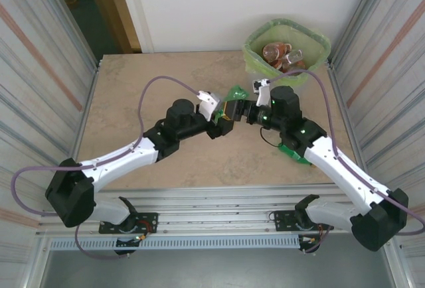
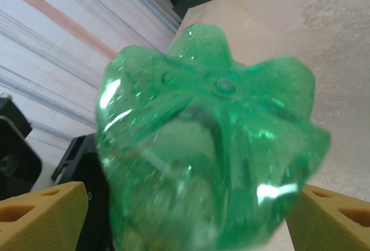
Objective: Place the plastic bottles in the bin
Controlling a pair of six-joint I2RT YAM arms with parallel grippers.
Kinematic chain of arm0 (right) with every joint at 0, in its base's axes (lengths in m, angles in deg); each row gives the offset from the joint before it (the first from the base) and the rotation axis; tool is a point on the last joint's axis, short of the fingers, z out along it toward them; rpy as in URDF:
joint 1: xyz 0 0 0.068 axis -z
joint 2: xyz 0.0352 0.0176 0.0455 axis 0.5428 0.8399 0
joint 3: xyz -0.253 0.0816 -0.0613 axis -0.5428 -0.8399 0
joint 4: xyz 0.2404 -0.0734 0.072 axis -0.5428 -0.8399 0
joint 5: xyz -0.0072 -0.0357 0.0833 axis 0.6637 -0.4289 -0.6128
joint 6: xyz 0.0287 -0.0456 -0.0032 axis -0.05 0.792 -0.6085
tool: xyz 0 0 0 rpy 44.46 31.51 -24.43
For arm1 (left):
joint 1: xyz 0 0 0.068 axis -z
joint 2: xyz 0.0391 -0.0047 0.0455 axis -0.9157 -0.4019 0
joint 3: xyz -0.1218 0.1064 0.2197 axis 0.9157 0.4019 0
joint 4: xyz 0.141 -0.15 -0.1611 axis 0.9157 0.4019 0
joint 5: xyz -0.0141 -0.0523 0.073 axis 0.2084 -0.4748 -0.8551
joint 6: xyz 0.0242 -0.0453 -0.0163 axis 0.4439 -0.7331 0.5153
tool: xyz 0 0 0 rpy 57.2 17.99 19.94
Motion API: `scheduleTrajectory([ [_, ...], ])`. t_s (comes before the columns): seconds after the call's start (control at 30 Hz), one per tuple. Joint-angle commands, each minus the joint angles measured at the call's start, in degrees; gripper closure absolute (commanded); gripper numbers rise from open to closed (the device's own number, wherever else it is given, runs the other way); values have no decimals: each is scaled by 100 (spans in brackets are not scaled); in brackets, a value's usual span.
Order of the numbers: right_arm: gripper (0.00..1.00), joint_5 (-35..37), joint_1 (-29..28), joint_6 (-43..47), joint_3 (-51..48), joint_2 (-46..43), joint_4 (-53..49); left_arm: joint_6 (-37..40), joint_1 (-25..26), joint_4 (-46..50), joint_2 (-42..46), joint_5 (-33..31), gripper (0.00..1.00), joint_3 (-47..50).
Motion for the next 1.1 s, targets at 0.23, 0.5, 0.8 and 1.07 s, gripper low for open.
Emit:
scheduleTrajectory([
  [0.23, 36, -113, -112, -310, 226, 337, 573, -85, -26, -352, 294, 112, 71, 110],
  [0.5, 62, 92, -139, -139, 422, 269, 208, -110, -34, -354, 398, -5, 38, 104],
  [0.8, 60, 709, 66, 487, 1533, 138, -1227, 99, -34, -335, 1108, -385, 1, 372],
  [1.07, 58, 625, 1204, 734, 2529, -60, -2078, 379, -34, -265, 1611, -996, 1, 753],
])
